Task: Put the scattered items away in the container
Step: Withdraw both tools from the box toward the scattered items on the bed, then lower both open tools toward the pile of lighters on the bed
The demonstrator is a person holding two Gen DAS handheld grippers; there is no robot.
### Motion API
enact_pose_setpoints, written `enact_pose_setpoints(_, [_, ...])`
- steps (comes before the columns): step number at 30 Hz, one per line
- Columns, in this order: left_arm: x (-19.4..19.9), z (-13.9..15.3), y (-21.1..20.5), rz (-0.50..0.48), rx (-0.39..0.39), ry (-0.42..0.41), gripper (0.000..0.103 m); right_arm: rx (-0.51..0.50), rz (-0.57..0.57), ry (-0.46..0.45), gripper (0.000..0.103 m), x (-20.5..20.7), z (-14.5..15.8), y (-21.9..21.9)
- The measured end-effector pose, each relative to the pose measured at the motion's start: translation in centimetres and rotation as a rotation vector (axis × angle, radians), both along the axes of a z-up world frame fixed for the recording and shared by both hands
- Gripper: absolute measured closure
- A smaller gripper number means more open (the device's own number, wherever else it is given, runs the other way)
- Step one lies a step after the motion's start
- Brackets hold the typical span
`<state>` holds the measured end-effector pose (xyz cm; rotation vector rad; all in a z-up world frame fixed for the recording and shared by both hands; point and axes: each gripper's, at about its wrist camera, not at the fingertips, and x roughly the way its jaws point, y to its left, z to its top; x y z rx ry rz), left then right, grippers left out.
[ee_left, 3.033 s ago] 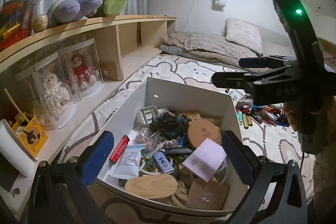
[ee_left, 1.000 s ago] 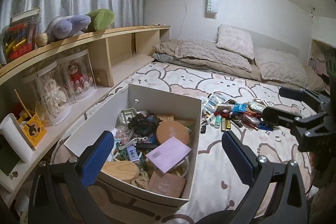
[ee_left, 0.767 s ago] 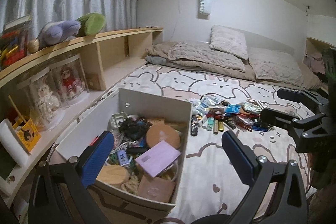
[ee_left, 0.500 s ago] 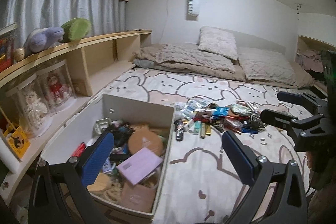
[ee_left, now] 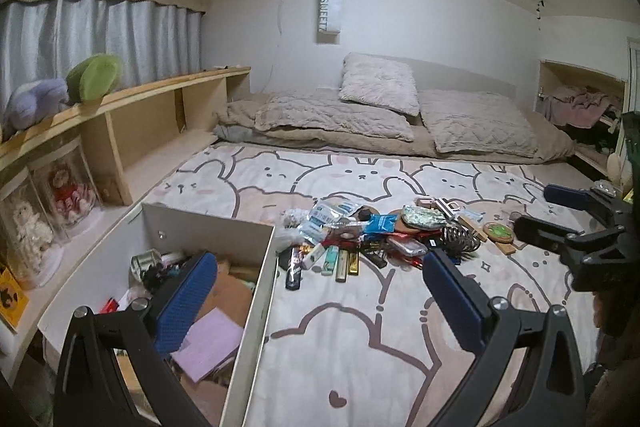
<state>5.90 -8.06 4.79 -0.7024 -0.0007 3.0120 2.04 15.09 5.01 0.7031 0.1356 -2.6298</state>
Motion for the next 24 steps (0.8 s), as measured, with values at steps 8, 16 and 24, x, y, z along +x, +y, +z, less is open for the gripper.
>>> enact_pose_setpoints(8, [-2.1,0.3,2.6,-0.055,0.003,0.014,0.000,-0.002,-0.098,-0.009,0.002,-0.5,-0.4,3.9])
enact_pose_setpoints(16, [-4.2,1.3,5.4,-0.124,0.024,0.042,0.000,0.021,-0.173,-0.004,0.002,-1.1,-1.0,6.4])
enact_pose_setpoints(24, [-6.7,1.7,7.8,-0.166,0.022,0.055,0.000,-0.010,-0.223,0.014,0.002,-1.7,-0.5,8.9])
